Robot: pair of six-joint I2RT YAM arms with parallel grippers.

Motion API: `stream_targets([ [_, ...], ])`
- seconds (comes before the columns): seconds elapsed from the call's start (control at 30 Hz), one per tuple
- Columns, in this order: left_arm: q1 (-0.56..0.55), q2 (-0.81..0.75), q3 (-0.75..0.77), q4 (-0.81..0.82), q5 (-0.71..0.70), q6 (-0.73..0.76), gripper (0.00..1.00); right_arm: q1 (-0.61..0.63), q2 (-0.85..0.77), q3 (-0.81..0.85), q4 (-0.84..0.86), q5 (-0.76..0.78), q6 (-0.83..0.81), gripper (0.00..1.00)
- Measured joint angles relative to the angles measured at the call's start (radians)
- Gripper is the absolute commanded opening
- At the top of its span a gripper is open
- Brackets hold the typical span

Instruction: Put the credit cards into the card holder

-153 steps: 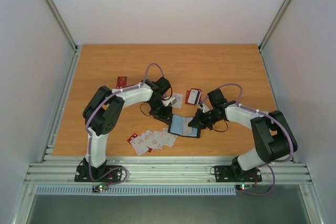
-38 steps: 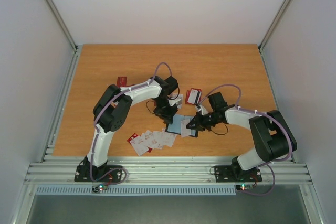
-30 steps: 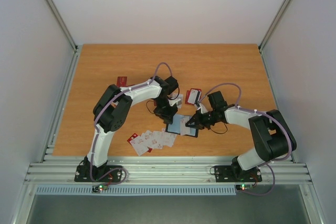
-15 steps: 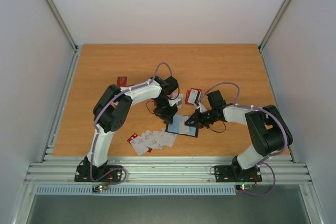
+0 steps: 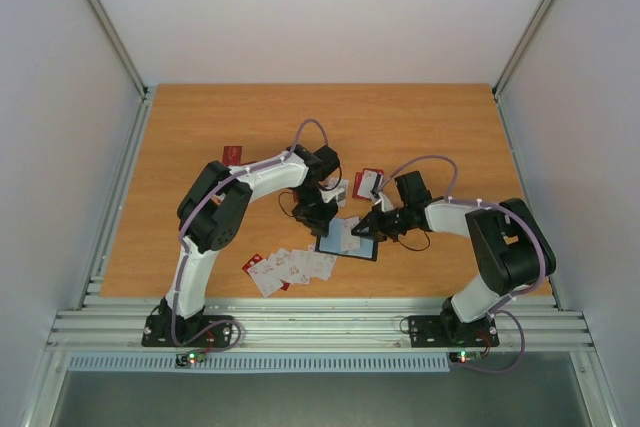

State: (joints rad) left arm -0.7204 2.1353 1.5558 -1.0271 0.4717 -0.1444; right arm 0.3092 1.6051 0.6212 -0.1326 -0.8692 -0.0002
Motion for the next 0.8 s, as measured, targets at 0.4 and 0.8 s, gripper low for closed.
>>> stream_targets([
  [0.4,0.0,0.0,0.0,-0.006,-0.005,-0.001,0.03,-0.003,0.024,-0.029,0.105,-0.024,0.063,0.01],
  [0.8,-0.004,-0.014,-0.016,0.007,-0.029,-0.057,0.03,-0.006,-0.001,-0.084,0.194,-0.028,0.132,0.02],
])
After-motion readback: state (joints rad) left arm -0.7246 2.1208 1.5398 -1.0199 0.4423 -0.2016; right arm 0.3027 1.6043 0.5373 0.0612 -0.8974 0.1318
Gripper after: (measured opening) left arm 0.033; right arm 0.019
